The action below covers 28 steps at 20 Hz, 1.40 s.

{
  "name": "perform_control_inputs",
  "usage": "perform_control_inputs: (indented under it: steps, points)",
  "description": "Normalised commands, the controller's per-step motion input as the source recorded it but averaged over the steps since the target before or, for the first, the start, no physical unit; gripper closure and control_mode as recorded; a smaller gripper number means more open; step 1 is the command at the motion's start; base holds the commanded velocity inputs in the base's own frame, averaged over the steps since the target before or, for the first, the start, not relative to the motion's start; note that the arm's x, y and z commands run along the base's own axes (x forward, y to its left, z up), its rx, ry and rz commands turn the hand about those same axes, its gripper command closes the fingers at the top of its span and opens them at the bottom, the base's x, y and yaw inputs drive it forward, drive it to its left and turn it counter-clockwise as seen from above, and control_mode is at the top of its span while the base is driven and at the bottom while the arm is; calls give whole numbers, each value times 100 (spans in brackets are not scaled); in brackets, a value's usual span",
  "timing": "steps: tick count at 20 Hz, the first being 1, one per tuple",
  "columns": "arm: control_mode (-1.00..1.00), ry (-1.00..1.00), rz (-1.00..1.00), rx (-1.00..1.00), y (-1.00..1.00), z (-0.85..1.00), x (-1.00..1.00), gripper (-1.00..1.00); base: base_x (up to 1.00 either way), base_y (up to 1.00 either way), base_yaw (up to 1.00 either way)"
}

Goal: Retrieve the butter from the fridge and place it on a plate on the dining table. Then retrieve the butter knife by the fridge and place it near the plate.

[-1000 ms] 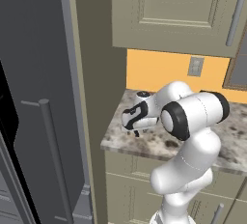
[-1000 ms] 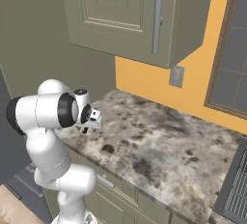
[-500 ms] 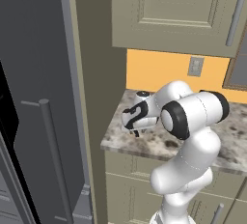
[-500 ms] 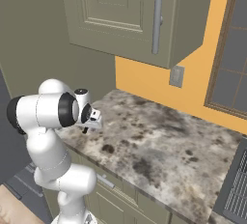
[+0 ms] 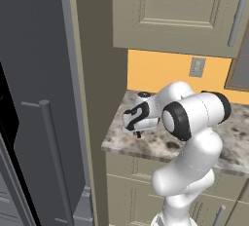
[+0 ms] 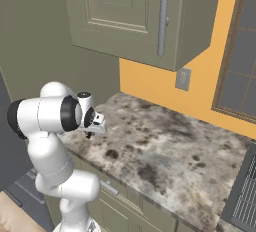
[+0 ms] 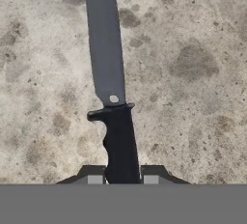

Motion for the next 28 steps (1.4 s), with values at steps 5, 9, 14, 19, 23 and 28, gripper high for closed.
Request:
perform_control_inputs:
  steps: [5,9,14,19,23,28]
  points:
    - [-100,1,0,0,-3,1,-14,100,0,0,0]
    - [-100,-6,0,0,1,89,-83,100,0,0,0]
    - [-100,-1,0,-2,0,100,-77,100,0,0,0]
    - [-100,-20,0,-3,-22,98,-84,100,0,0,0]
    - [-100,-16,0,9,-30,94,-69,100,0,0,0]
    - [-100,5,0,7,-5,100,-89,100,0,0,0]
